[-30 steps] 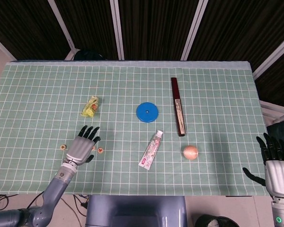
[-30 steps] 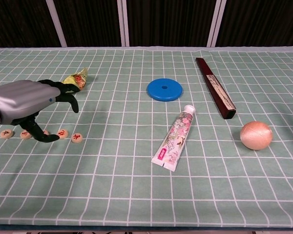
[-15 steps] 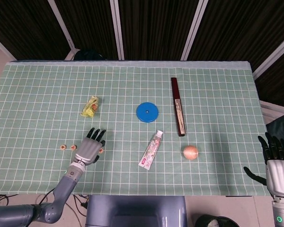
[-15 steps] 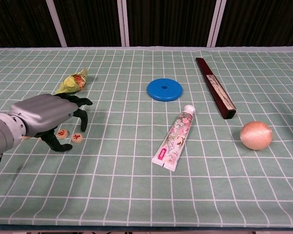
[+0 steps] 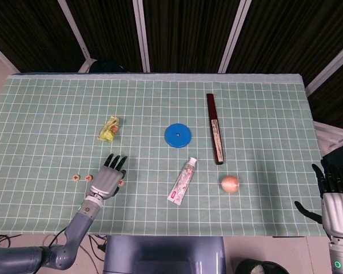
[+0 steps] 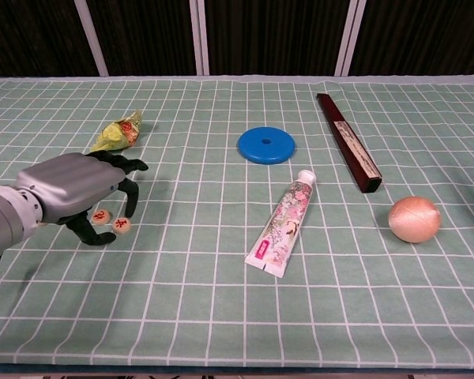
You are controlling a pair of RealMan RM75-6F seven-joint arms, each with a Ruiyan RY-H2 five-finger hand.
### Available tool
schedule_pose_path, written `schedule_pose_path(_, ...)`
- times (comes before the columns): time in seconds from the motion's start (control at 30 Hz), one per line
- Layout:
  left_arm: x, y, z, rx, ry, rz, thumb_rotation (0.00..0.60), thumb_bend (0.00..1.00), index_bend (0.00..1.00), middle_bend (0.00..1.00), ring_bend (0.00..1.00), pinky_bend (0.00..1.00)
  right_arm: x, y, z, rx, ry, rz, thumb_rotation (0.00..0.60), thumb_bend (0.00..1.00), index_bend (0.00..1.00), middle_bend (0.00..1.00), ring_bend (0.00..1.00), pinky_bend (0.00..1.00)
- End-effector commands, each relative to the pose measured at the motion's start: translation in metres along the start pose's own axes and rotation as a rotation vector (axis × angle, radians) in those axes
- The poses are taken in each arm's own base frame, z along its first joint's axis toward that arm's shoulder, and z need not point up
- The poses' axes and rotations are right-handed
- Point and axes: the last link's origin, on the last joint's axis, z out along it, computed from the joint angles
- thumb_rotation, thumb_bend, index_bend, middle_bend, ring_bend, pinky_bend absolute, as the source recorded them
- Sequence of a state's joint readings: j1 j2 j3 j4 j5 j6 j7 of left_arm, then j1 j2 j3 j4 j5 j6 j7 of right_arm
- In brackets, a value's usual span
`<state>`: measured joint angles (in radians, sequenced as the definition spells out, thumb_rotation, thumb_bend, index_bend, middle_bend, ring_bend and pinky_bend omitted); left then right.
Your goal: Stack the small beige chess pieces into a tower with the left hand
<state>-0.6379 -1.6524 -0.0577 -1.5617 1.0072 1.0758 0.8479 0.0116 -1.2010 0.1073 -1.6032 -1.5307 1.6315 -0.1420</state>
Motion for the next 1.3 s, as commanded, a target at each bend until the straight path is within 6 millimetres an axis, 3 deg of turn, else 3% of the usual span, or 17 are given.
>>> schedule_pose_path(0.03,0.000,0.001,0.000,-0.003,-0.001,0.011,0.600,0.29,0.46,0.00,0.00,0.00,0.000,0.000,0.000,-0.001,0.000,0.000,0.600,0.23,0.08,0.01,0.00,0.00)
schedule_pose_path(0.87,-0.001,0.000,0.003,0.012,-0.016,0.035,0.600,0.35,0.51,0.00,0.00,0.00,0.000,0.001,0.000,-0.013,-0.004,0.003,0.600,0.23,0.08,0.01,0.00,0.00)
schedule_pose_path(1.3,0.019,-0.024,-0.006,0.051,0.055,-0.027,0.600,0.35,0.52,0.00,0.00,0.00,0.000,0.001,0.000,-0.014,-0.004,0.000,0.600,0.23,0.08,0.01,0.00,0.00)
